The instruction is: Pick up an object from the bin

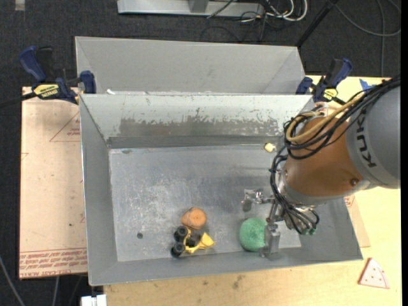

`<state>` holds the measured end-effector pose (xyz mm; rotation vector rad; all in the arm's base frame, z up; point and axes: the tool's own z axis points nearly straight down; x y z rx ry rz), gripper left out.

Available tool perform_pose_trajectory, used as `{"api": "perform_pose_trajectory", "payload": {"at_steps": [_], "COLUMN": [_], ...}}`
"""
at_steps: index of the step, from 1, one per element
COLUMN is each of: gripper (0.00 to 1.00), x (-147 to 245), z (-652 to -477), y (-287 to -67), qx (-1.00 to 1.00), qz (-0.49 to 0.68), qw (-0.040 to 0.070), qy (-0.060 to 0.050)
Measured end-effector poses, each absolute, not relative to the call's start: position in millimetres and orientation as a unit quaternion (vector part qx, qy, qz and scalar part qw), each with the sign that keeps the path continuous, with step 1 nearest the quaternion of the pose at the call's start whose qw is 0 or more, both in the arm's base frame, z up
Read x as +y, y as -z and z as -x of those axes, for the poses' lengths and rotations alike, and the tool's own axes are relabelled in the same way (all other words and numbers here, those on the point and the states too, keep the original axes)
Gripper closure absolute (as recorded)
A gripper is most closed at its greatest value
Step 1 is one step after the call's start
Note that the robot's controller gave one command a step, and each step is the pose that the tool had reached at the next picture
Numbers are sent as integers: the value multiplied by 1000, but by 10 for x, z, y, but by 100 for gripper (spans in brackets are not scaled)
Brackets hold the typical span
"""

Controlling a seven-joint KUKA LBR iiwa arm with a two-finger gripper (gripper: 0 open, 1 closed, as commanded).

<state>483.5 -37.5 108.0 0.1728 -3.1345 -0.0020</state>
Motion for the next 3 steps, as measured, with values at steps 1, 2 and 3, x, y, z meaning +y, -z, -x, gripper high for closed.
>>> {"api": "perform_pose_trajectory", "payload": {"at_steps": [1,2,3], "gripper": [0,0,100], "x": [-296,-275,-292], "z": [-4856,-4854,-4812], "y": [-1468,-734,-712], "qx": [-998,-996,-999], "qz": [-59,-93,-49], "qw": [-3,-13,-1], "qy": [0,-1,1]}}
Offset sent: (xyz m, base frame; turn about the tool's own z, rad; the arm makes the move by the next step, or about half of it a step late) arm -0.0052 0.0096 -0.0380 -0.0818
